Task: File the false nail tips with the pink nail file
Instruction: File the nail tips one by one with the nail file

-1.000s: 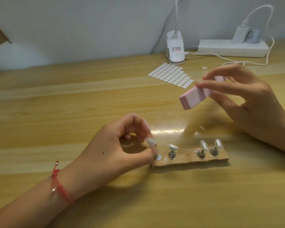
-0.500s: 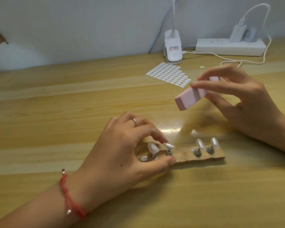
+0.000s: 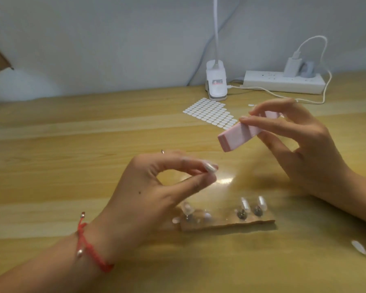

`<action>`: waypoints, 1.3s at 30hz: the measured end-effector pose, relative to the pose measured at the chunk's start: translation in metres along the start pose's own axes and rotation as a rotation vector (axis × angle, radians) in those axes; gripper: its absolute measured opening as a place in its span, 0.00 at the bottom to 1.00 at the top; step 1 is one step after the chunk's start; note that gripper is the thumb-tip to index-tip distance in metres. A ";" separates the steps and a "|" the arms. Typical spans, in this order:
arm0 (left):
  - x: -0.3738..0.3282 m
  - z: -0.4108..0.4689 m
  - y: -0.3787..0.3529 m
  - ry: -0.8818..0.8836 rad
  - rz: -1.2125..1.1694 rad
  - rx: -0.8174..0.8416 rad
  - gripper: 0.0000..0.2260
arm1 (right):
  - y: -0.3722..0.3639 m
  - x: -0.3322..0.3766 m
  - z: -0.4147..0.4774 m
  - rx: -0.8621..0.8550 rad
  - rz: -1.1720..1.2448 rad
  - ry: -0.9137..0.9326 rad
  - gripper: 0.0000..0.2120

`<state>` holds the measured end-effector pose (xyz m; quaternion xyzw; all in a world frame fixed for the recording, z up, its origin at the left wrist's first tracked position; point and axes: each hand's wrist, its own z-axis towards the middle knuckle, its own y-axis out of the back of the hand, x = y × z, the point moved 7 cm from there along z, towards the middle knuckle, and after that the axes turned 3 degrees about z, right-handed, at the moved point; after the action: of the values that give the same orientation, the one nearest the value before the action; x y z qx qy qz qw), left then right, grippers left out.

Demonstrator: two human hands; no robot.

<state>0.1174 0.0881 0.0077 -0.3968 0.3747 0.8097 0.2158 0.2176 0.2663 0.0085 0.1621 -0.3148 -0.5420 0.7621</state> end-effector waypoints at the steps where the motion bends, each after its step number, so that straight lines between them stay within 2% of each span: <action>1: 0.003 0.004 -0.001 0.012 -0.022 -0.011 0.07 | 0.003 0.003 0.001 -0.017 0.010 0.003 0.23; 4: 0.013 0.009 -0.004 0.011 -0.033 -0.065 0.08 | 0.005 0.020 0.000 -0.025 0.050 0.047 0.22; 6: 0.016 0.008 -0.005 -0.041 0.011 -0.082 0.04 | -0.003 0.034 -0.003 0.037 0.085 0.096 0.21; 7: 0.016 0.006 -0.004 -0.066 0.057 -0.089 0.05 | -0.008 0.039 -0.005 0.081 0.076 0.119 0.21; 10: 0.010 0.004 0.001 -0.165 0.277 -0.146 0.15 | -0.012 0.038 -0.004 0.183 0.010 0.100 0.23; 13: 0.008 0.003 0.005 -0.216 0.375 -0.165 0.14 | -0.013 0.044 -0.002 0.174 0.040 0.075 0.20; 17: 0.005 0.000 0.004 -0.265 0.398 -0.134 0.12 | -0.019 0.058 -0.002 0.195 0.029 0.133 0.20; 20: 0.002 0.000 0.005 -0.273 0.408 -0.159 0.08 | -0.014 0.046 0.002 0.160 0.012 0.049 0.22; 24: -0.001 -0.002 -0.001 -0.310 0.435 -0.085 0.09 | -0.020 0.064 -0.005 0.197 0.029 0.145 0.22; 28: -0.003 0.000 0.000 -0.318 0.467 -0.139 0.07 | -0.012 0.045 0.001 0.173 0.026 0.024 0.22; 32: -0.002 -0.001 -0.004 -0.330 0.477 -0.096 0.09 | -0.020 0.061 -0.005 0.234 0.042 0.120 0.21; 35: 0.000 0.001 -0.001 -0.280 0.455 -0.132 0.07 | -0.013 0.044 0.003 0.195 0.048 -0.003 0.22; 39: 0.000 0.000 -0.005 -0.280 0.415 -0.086 0.10 | -0.023 0.071 -0.006 0.233 0.052 0.145 0.21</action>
<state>0.1206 0.0909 0.0057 -0.2040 0.3799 0.8989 0.0776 0.2204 0.1915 0.0120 0.2801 -0.3239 -0.4687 0.7726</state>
